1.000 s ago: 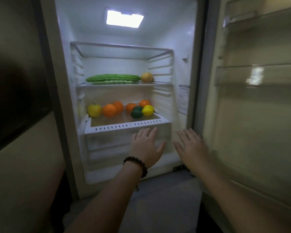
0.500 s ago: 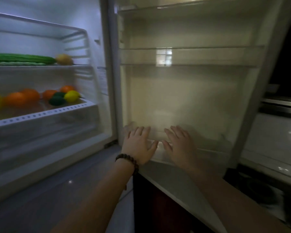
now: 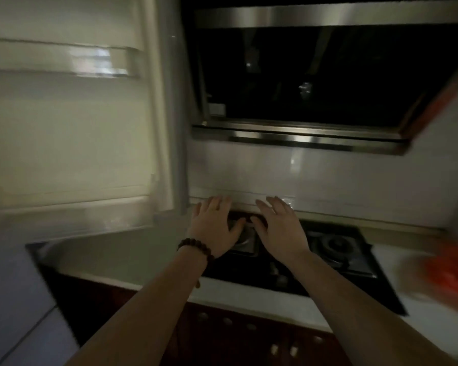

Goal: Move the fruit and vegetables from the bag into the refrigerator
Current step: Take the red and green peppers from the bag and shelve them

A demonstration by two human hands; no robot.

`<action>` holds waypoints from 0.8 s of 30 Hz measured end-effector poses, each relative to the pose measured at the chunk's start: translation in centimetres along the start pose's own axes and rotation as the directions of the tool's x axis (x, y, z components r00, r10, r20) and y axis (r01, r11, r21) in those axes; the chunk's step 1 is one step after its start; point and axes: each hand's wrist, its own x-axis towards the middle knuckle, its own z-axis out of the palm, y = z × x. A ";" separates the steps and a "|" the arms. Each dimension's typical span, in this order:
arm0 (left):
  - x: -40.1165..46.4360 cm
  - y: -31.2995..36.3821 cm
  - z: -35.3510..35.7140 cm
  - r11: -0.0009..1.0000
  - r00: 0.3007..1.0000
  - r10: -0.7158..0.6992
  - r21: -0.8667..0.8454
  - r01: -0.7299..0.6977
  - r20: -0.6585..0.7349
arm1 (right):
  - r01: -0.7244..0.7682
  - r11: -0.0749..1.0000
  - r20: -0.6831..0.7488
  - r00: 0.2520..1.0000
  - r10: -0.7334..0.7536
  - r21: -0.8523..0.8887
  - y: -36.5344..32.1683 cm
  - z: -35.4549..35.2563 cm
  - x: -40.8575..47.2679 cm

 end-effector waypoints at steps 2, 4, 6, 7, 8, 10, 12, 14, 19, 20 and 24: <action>0.3 5.0 2.2 0.997 0.999 0.042 -0.065 -0.040 0.028 | -0.073 0.997 -0.024 0.997 0.072 -0.033 4.7 -2.0 -2.9; 0.4 10.1 4.3 0.992 0.995 0.094 -0.090 -0.089 0.045 | -0.158 0.986 -0.027 0.987 0.157 -0.052 9.3 -3.9 -5.8; 0.4 15.0 6.4 0.982 0.986 0.156 -0.120 -0.148 0.060 | -0.249 0.966 -0.022 0.968 0.248 -0.069 13.5 -5.8 -8.8; 0.3 17.4 7.3 0.973 0.979 0.190 -0.149 -0.178 0.071 | -0.289 0.954 -0.024 0.957 0.288 -0.075 15.5 -6.7 -10.4; 0.2 19.8 8.2 0.962 0.971 0.223 -0.183 -0.205 0.083 | -0.324 0.943 -0.033 0.946 0.322 -0.080 17.4 -7.6 -12.1; -0.2 24.4 10.0 0.937 0.951 0.289 -0.235 -0.258 0.109 | -0.390 0.915 -0.060 0.921 0.385 -0.106 21.0 -9.4 -15.5; -0.6 28.6 11.6 0.911 0.926 0.356 -0.270 -0.313 0.128 | -0.467 0.872 -0.079 0.884 0.460 -0.147 24.2 -11.0 -18.7; -1.0 32.7 13.0 0.885 0.898 0.413 -0.297 -0.357 0.150 | -0.539 0.824 -0.099 0.842 0.530 -0.174 27.0 -12.6 -21.5; -1.3 40.7 16.0 0.827 0.841 0.521 -0.331 -0.454 0.148 | -0.662 0.724 -0.135 0.749 0.649 -0.195 32.4 -15.3 -26.4; -1.1 42.0 16.7 0.818 0.832 0.535 -0.340 -0.465 0.149 | -0.678 0.709 -0.139 0.734 0.664 -0.196 33.3 -15.7 -27.1; 0.2 46.0 20.0 0.788 0.807 0.572 -0.369 -0.492 0.147 | -0.718 0.662 -0.138 0.693 0.707 -0.214 37.5 -16.2 -28.6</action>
